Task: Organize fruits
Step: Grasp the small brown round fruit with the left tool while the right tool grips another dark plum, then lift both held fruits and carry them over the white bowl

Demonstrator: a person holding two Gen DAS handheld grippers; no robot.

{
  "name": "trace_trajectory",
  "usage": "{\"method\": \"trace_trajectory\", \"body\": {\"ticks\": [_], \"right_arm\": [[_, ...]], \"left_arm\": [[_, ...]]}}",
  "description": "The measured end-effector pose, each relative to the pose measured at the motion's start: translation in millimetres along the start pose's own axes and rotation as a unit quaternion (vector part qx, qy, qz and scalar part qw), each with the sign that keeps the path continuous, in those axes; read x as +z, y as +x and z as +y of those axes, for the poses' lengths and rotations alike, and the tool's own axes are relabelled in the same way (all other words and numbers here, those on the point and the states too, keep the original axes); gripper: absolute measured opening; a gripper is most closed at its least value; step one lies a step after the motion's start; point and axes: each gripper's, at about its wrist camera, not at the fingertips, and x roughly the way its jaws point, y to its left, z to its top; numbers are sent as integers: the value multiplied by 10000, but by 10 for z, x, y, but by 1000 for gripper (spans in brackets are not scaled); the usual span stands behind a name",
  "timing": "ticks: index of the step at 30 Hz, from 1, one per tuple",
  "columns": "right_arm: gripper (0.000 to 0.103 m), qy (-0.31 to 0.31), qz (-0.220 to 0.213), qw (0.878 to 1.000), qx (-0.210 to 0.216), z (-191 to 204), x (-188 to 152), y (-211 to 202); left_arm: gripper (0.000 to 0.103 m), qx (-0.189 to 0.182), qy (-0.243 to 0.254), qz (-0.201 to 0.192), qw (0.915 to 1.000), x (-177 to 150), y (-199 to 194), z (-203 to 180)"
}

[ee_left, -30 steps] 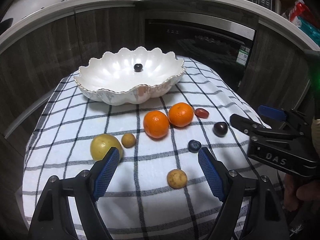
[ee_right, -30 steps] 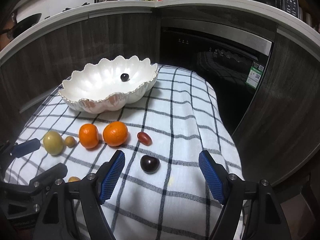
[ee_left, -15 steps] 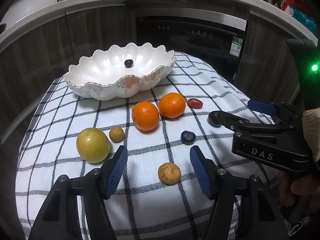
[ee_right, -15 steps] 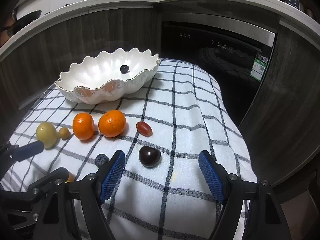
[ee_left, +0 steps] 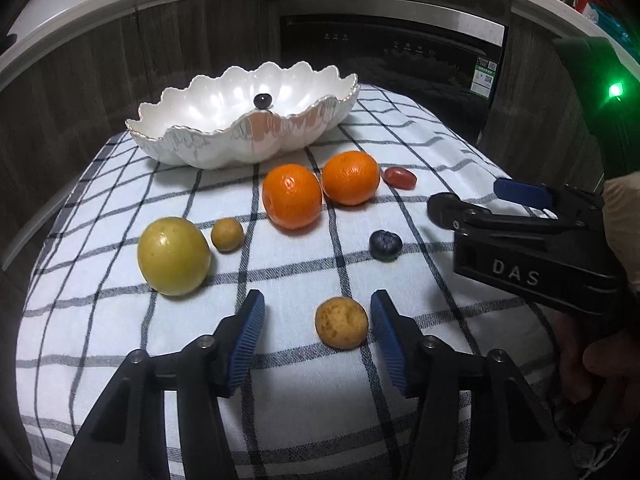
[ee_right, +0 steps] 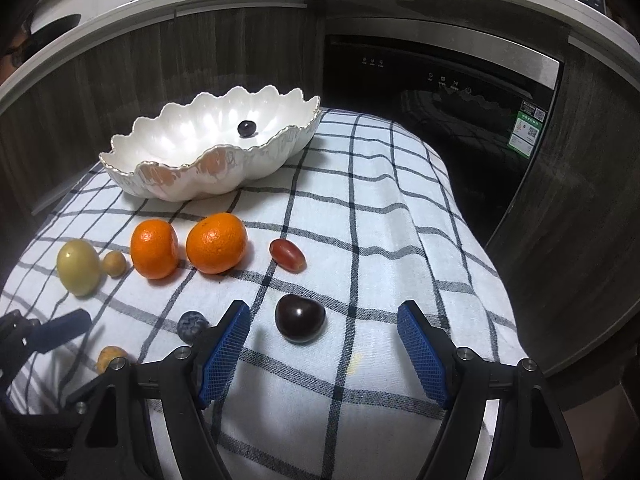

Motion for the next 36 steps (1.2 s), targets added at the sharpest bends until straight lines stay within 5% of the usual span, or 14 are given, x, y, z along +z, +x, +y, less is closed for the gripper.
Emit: {"method": "trace_trajectory", "body": {"ticks": [6,18,36], "right_arm": [[76,-61,18,10000,5,29,-12,57],[30,-70,279,9992,286,65,-33,182],[29,-151,87,9990,402,141,19,-51]], "left_arm": [[44,-107,65,74,9999,-36,44,-58],[27,-181,-4,67,9998,-37,39,-45],[27,-99,-269,-70,9996,48,-49,92]]}}
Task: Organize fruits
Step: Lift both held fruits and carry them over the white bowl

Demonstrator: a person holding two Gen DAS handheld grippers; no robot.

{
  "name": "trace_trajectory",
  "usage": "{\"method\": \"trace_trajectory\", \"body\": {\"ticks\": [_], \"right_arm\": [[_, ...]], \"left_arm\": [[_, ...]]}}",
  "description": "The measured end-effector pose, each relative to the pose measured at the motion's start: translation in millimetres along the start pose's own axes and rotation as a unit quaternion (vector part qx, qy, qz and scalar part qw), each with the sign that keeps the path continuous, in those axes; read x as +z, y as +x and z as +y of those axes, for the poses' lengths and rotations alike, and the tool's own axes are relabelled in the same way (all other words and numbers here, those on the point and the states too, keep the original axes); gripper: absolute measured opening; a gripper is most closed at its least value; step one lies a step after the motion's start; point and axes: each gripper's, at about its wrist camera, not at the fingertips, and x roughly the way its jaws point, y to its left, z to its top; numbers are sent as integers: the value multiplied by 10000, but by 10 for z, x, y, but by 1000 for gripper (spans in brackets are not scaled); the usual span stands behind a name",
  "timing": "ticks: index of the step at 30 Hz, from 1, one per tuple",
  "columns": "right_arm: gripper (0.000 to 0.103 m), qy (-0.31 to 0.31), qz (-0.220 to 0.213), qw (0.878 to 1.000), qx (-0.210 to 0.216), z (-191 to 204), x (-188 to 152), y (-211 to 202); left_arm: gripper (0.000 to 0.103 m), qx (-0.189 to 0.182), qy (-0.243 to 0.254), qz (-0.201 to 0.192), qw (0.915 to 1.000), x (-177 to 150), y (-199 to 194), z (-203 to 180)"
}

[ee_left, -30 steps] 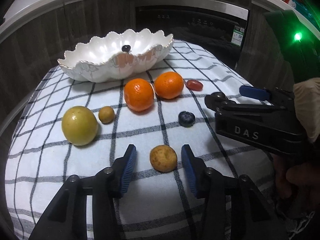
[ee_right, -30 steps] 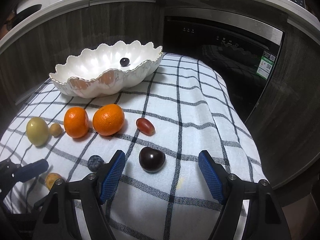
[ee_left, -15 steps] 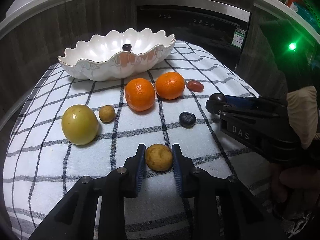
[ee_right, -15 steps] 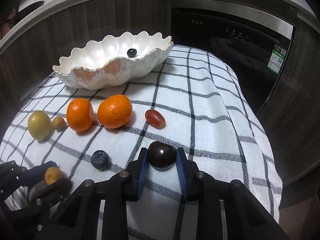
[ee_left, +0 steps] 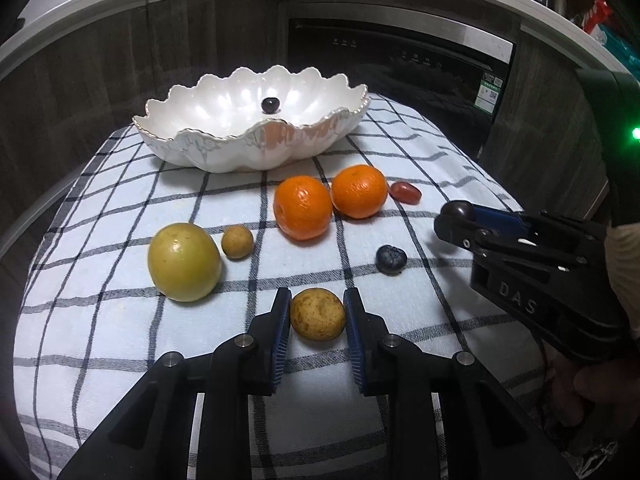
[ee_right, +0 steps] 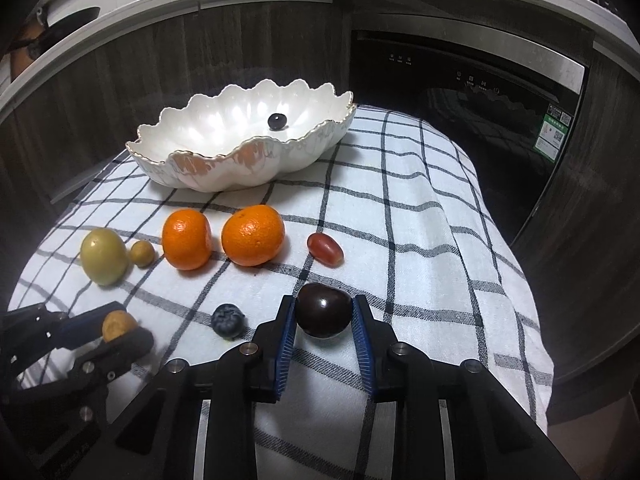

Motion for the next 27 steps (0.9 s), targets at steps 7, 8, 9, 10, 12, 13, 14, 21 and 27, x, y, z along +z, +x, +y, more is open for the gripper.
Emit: {"method": "trace_trajectory", "body": {"ticks": [7,8,9,10,12,13,14,21,27], "right_arm": [[29,-52,-61,10000,-25,54,40,-136],[29,-56,-73,10000,-27,60,45,-156],[29,-62,-86,9999,-30,68,54,-177],[29,-71,-102,9999,-36,77,64,-201],[29,-89,-128,9999,-48,93,80,-239],[29,-101,-141,9998,-52,105,90,-260],[29,-116,-158,9998,-60,113,102,-281],[29,-153,-251,9995,-97,159,171,-424],[29,-156,-322,9993,-53,212,239,-528]], "left_arm": [[27,52,-124,-129,9998,66,-81,88],[27,59,-148,-161,9997,78,-100,105],[27,62,-161,-181,9997,88,-114,114],[27,69,-181,-208,9996,101,-132,131],[27,84,-226,-242,9994,121,-156,158],[27,94,-265,-270,9992,140,-177,184],[27,107,-293,-294,9991,156,-193,205],[27,141,-308,-415,9986,235,-286,257],[27,199,-375,-562,9975,330,-388,324]]}}
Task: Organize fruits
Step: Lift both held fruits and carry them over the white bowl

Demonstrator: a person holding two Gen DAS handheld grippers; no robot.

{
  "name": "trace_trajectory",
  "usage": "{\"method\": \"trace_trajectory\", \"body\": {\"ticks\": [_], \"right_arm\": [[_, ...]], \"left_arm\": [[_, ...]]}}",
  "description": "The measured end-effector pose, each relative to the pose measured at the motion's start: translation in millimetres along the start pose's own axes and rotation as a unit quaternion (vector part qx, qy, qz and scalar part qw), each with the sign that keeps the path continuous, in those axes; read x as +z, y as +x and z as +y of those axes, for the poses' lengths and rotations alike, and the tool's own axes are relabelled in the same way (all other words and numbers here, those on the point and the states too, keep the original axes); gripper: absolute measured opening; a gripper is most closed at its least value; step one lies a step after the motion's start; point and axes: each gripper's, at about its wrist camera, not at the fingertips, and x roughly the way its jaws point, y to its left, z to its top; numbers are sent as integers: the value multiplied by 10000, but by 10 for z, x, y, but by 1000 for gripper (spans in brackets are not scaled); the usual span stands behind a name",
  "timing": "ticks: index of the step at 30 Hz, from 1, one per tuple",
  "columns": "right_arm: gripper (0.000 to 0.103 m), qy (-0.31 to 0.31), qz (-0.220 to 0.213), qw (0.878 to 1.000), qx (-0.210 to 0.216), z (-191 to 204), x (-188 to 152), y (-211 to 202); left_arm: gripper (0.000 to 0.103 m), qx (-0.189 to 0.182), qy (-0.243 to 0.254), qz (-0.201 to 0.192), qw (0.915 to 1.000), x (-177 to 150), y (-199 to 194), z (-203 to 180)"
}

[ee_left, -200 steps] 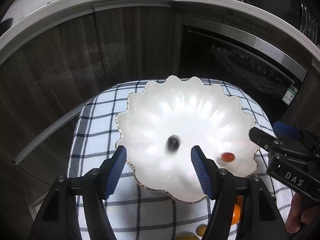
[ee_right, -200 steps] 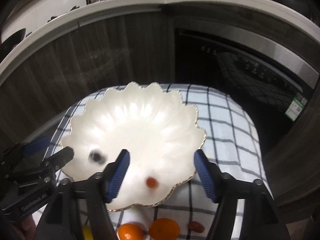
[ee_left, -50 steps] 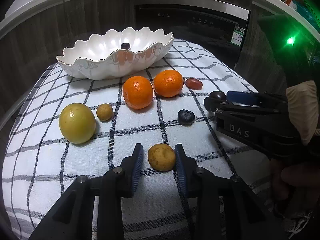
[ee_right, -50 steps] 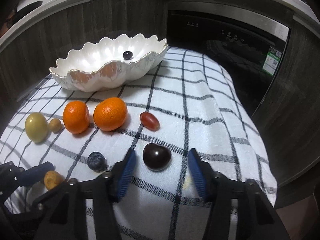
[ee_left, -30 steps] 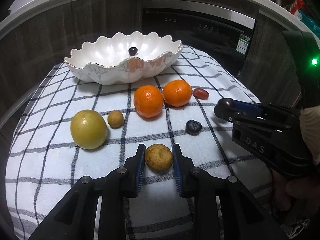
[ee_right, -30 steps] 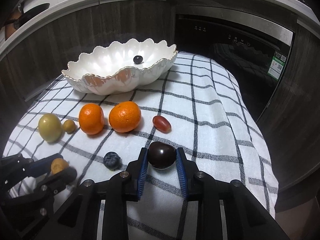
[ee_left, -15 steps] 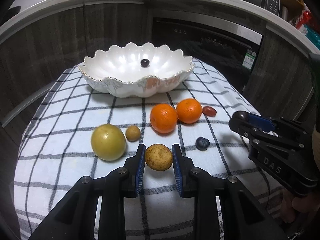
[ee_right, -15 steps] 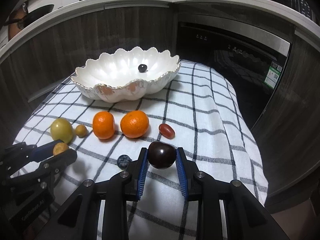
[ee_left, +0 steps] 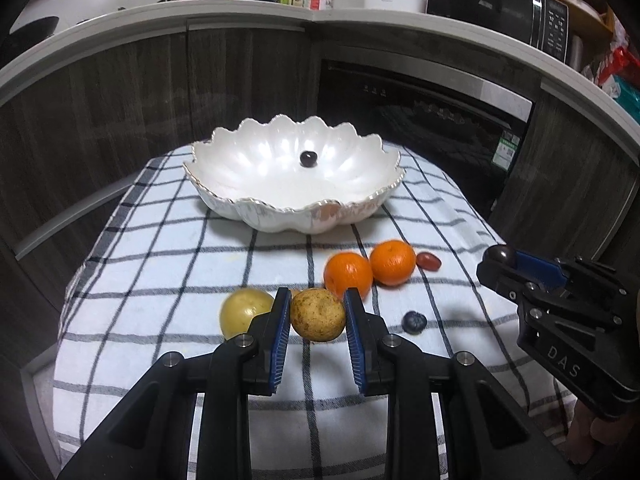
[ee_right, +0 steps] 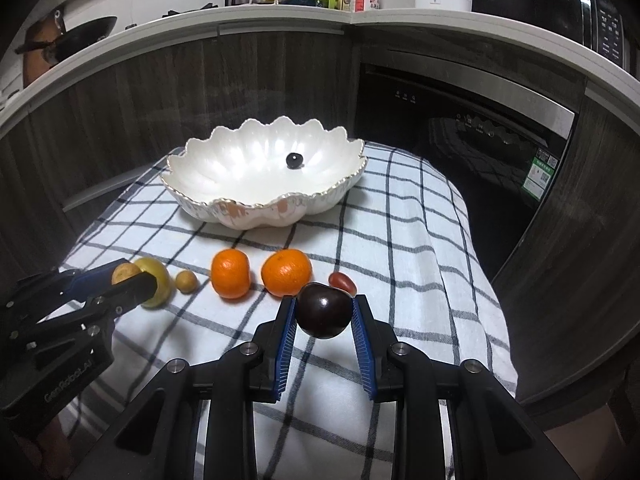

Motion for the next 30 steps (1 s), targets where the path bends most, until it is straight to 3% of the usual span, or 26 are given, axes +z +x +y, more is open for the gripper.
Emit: {"method": "trace_trajectory", "body": {"ticks": [15,30], "right_arm": [[29,-25,-188,9997,168,191,319,-30],[30,-20,-327,9993,187,352,716,128]], "left_arm": [[27,145,-223,23,9996,226,27,246],[27,127,-134,-22,9998,646,190,474]]}}
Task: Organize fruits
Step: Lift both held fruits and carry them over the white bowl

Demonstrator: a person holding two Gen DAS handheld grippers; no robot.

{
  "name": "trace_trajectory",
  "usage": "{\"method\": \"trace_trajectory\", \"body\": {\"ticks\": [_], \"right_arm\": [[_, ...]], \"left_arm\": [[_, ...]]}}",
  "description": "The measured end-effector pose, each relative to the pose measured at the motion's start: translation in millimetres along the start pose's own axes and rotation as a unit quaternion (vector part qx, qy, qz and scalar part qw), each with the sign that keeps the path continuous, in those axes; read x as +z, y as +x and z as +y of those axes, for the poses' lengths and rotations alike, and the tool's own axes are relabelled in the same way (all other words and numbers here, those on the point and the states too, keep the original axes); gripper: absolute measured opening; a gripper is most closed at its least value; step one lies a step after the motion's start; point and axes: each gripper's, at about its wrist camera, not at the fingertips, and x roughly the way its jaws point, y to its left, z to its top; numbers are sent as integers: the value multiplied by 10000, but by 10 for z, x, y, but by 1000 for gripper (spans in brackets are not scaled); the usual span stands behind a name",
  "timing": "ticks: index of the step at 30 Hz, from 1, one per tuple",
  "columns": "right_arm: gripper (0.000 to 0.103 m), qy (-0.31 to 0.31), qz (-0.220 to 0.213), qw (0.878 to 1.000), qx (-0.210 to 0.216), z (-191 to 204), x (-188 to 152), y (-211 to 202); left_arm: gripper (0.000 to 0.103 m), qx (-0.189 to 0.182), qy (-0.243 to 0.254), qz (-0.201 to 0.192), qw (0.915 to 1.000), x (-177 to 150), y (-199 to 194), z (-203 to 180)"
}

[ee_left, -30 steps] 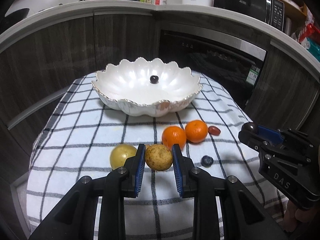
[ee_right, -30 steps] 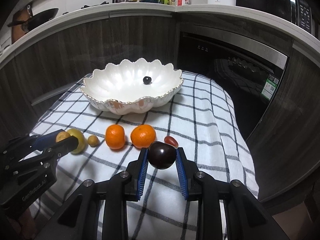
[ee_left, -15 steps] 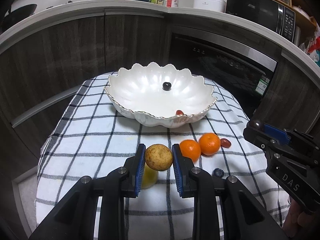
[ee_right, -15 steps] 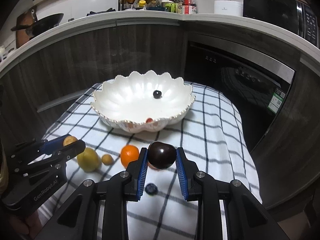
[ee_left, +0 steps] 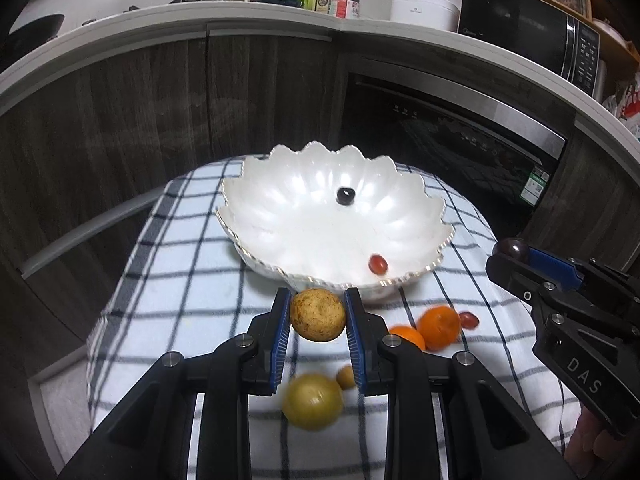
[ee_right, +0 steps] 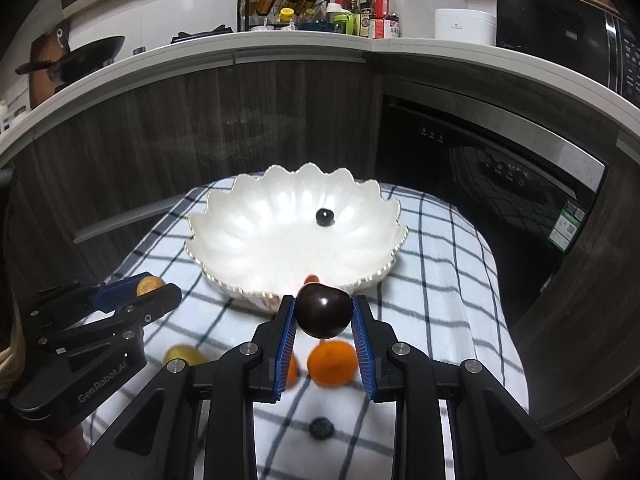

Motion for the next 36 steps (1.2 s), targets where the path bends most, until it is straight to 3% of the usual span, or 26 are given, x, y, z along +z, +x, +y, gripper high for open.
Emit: {"method": "trace_trajectory", "body": {"ticks": [20,36], "right_arm": [[29,69,-44,9998,-183,32,481,419],[29,287,526,9979,-251,-118,577,963]], "left_arm": [[27,-200,124,-72,9997,578,274,271],[27,-175,258,333,9990,689,751,299]]}}
